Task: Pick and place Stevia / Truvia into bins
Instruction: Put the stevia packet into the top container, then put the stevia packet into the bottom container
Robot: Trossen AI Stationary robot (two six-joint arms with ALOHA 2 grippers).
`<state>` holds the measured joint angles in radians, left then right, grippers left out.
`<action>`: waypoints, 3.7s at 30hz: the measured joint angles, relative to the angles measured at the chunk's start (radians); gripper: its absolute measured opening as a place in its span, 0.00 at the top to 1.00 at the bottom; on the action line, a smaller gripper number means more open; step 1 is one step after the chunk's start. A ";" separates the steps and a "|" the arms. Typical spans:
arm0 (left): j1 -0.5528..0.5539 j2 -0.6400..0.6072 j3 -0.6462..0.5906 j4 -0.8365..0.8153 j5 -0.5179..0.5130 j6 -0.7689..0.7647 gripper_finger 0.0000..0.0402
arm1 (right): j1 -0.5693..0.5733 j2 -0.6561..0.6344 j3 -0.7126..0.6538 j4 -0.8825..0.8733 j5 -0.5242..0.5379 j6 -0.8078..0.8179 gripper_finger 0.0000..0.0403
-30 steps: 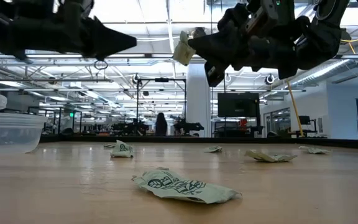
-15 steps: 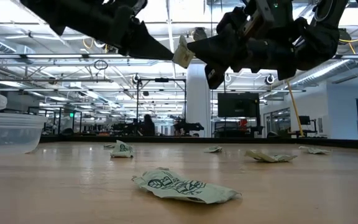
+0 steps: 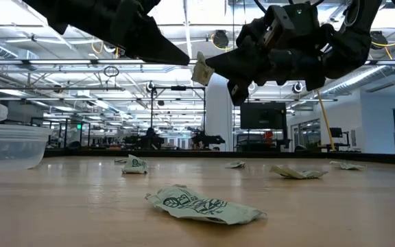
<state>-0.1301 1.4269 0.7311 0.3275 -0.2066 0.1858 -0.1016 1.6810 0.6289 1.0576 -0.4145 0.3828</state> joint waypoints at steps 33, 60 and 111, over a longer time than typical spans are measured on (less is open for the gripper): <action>0.043 0.119 -0.001 0.146 0.066 0.149 0.70 | -0.010 0.000 0.000 0.023 -0.001 0.044 1.00; 0.048 0.070 0.000 -0.079 -0.076 0.148 0.99 | -0.010 -0.001 0.000 -0.137 0.200 -0.111 0.65; -0.308 -0.193 0.031 -1.312 0.078 -1.124 0.87 | -0.010 0.000 0.000 -0.452 0.208 -0.249 0.63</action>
<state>-0.4385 1.2340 0.7617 -0.9849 -0.1286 -0.9382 -0.1112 1.6806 0.6284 0.6054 -0.2066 0.1337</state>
